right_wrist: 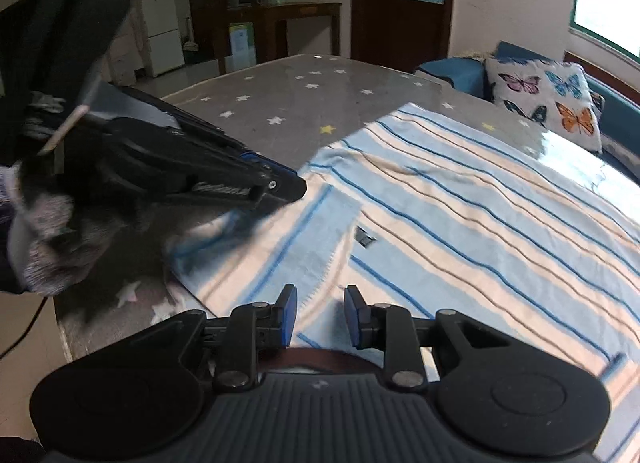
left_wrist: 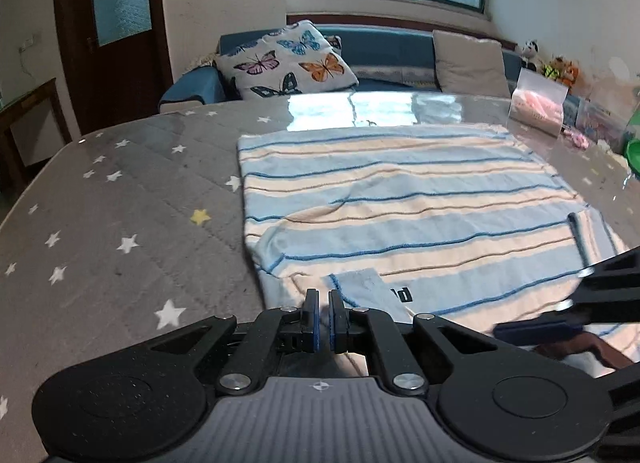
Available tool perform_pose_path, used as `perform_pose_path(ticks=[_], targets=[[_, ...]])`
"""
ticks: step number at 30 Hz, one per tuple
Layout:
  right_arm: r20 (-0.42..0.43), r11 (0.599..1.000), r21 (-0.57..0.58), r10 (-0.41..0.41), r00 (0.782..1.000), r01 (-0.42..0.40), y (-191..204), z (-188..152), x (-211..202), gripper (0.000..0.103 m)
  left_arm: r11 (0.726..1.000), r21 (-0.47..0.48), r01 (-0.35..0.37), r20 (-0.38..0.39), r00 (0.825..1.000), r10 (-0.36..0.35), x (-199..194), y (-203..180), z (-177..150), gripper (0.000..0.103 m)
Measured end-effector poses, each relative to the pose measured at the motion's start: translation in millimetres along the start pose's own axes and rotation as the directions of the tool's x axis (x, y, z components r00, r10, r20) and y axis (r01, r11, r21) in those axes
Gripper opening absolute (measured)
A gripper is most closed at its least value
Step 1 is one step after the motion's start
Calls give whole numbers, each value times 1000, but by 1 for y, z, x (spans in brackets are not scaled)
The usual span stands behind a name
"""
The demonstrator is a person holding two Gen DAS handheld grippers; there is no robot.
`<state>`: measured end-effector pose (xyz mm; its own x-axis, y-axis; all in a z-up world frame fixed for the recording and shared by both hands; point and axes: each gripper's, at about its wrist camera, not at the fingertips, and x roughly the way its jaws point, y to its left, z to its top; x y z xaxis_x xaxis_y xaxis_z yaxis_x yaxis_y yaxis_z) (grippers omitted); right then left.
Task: Fold clothes
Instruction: 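Release the folded side and open both grippers above the shirt, then move both open grippers to the striped shirt's hem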
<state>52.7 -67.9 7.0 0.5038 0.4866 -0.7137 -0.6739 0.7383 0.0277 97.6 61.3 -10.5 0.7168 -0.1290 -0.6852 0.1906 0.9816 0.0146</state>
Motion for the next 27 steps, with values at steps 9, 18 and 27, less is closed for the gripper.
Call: perform_pose_path(ticks=[9,18,27], targets=[[8,983,115,-142,990,140,-49,-29,-45,26,999,41,-20,5,1000,20,-2,-11,-12,16],[-64,938,210,-269,961,276,-93,-73,-75,26,992,114,-54,22,998,52,-22,-29,-36,27],[-35,941,212,-264,964,265,-85,-84,-82,26,988,138,-64,17,998,62,-41,-36,-54,40]])
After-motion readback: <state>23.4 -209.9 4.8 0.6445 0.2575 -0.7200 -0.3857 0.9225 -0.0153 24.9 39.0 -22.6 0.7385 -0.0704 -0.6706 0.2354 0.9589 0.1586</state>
